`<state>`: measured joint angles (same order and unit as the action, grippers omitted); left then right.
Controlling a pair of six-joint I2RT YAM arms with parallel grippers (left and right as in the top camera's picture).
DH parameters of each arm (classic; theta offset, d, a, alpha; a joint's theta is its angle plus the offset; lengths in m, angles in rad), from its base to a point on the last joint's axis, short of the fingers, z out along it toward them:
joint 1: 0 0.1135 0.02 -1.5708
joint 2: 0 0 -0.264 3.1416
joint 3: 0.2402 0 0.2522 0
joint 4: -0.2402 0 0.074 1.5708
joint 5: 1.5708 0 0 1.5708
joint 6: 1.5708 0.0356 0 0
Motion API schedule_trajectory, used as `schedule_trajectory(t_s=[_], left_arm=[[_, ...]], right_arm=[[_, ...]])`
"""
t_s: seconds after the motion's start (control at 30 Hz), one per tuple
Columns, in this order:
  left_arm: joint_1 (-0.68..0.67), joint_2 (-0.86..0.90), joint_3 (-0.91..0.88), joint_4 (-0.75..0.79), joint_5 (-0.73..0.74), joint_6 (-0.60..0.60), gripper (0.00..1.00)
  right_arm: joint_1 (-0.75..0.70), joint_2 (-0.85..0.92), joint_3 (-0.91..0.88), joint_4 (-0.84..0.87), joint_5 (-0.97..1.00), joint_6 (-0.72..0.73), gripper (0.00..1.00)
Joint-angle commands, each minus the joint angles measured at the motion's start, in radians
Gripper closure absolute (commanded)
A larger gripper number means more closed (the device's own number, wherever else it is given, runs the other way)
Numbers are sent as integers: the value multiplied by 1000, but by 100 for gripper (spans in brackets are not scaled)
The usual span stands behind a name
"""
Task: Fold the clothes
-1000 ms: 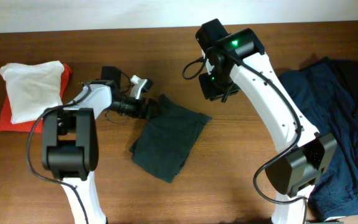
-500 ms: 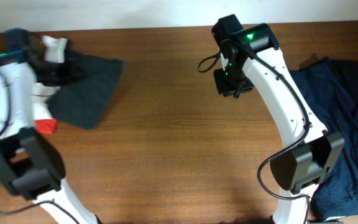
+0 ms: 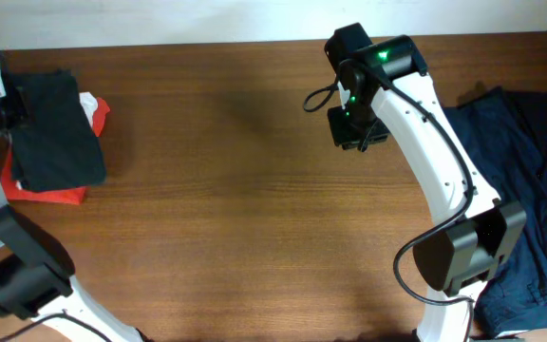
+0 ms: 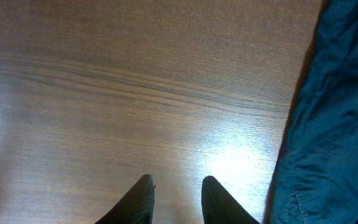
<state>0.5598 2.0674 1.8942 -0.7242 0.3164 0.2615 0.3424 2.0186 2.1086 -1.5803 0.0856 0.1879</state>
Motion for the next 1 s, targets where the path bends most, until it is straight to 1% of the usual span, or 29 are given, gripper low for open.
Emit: schedule_trajectory(t_s=[0.0, 0.03, 0.07, 0.1, 0.13, 0.17, 0.2, 0.23, 0.27, 0.33, 0.37, 0.4, 0.43, 0.5, 0.53, 0.6, 0.63, 0.67, 0.7, 0.77, 0.83, 0.87, 0.9, 0.97], left_arm=[[32, 68, 16, 85, -38, -25, 98], [37, 94, 16, 113, -61, -25, 96], [43, 115, 16, 130, -63, -25, 90], [50, 129, 16, 136, -63, -26, 66], [64, 135, 16, 142, -63, -37, 23], [90, 127, 34, 136, -63, -80, 1], [106, 117, 77, 102, -64, -106, 1], [123, 92, 155, 57, -106, -146, 1], [124, 51, 229, 24, -137, -152, 1], [96, -11, 294, -16, -112, -171, 1], [77, -27, 294, -24, -96, -171, 1], [35, -41, 294, -57, -69, -171, 1], [-28, -42, 294, -100, -48, -171, 1], [-183, -35, 293, -176, -47, -160, 1], [-255, -33, 293, -206, -50, -155, 1], [-415, -24, 293, -305, -51, -155, 1], [-484, -14, 293, -368, -51, -155, 1], [-536, -1, 293, -430, -58, -156, 1], [-584, 17, 293, -517, -101, -155, 1], [-639, 54, 293, -695, -169, -155, 1], [-642, 67, 293, -885, -164, -156, 1], [-639, 66, 293, -954, -164, -156, 1], [-638, 60, 280, -964, -164, -156, 1], [-637, 10, 191, -964, -164, -160, 1]], right_arm=[[-3, -26, 18, -2, -2, 11, 70], [-3, -26, 18, -2, -2, 11, 70], [-3, -26, 18, -2, -3, 12, 70], [-3, -26, 18, -2, -3, 11, 70], [-3, -26, 18, -2, -3, 11, 70], [-3, -26, 18, -2, -3, 11, 70], [-3, -26, 18, -2, -3, 11, 70], [-3, -26, 17, -2, -2, 11, 69], [-3, -26, 17, -2, -2, 11, 69], [-3, -26, 17, -2, -3, 11, 69], [-3, -26, 17, -2, -4, 12, 64], [-5, -26, 17, -2, -24, 30, 58], [-14, -26, 17, -2, -70, 30, 55], [-63, -26, 17, 0, -180, 31, 54], [-103, -26, 17, 9, -241, 30, 46], [-190, -25, 17, 11, -330, 29, 24], [-217, -25, 16, 2, -345, 29, 5], [-242, -25, 11, -11, -353, 25, 1], [-272, -25, 0, -39, -371, -4, 1], [-332, -25, -39, -119, -373, -8, 1], [-373, -37, -144, -119, -374, -9, 1], [-377, -48, -208, -119, -374, -26, 1], [-375, -66, -264, -117, -374, -55, 1], [-377, -136, -383, -89, -368, -69, 1]])
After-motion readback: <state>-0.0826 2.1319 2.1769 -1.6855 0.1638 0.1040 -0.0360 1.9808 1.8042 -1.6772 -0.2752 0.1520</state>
